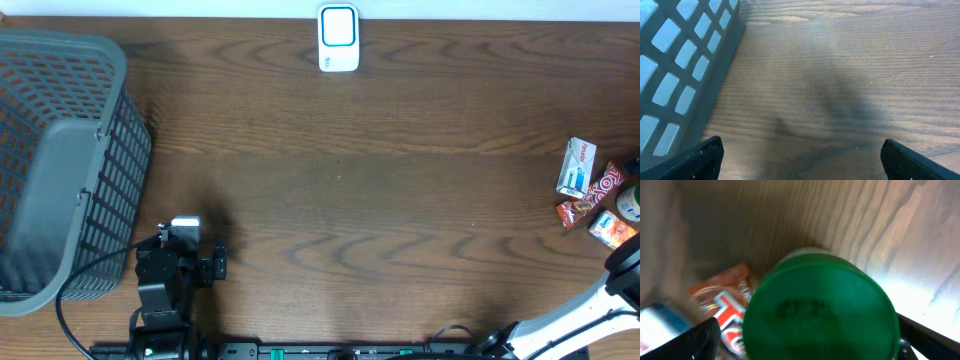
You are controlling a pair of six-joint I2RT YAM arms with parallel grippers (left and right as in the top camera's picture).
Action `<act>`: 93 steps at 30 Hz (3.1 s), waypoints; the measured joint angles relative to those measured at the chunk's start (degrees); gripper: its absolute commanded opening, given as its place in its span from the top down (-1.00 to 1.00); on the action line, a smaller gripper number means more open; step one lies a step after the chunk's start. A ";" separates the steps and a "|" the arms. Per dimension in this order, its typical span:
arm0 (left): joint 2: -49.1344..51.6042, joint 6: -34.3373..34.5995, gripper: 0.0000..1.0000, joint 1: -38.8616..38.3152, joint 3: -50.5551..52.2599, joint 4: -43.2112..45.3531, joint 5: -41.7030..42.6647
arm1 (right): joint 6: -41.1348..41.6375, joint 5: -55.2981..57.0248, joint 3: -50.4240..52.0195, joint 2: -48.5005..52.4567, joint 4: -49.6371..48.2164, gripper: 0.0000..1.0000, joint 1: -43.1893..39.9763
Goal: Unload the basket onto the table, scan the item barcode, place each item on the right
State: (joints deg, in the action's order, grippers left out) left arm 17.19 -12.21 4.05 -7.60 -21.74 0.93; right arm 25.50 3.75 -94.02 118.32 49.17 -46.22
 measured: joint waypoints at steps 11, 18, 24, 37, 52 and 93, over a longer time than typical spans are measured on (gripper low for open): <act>0.00 0.00 -1.00 0.00 0.00 0.00 0.00 | 4.07 -19.45 -13.46 -31.04 -3.65 -0.99 -0.46; 0.00 0.00 -1.00 0.00 0.00 0.00 -0.02 | 8.92 -32.33 -23.02 -50.95 -6.99 -0.98 0.35; -0.09 0.00 -1.00 -0.20 0.00 0.00 -0.02 | 11.65 -41.66 -27.15 -49.92 -6.99 -0.99 2.97; -11.34 0.00 -1.00 -3.67 0.00 0.00 -0.02 | 21.51 -53.09 -26.36 -49.03 -15.04 -0.99 4.31; -16.57 0.00 -1.00 -6.82 0.00 0.02 -0.02 | 29.22 -51.76 -26.82 -50.56 -46.56 -0.98 16.94; -16.61 0.00 -1.00 -6.86 -0.04 -0.15 -0.02 | -21.29 -21.97 17.59 -114.90 -22.36 -0.99 35.69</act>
State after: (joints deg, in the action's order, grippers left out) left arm 0.58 -12.21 -2.81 -7.64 -21.89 0.91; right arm 4.21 -18.22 -76.42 3.42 26.81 -10.52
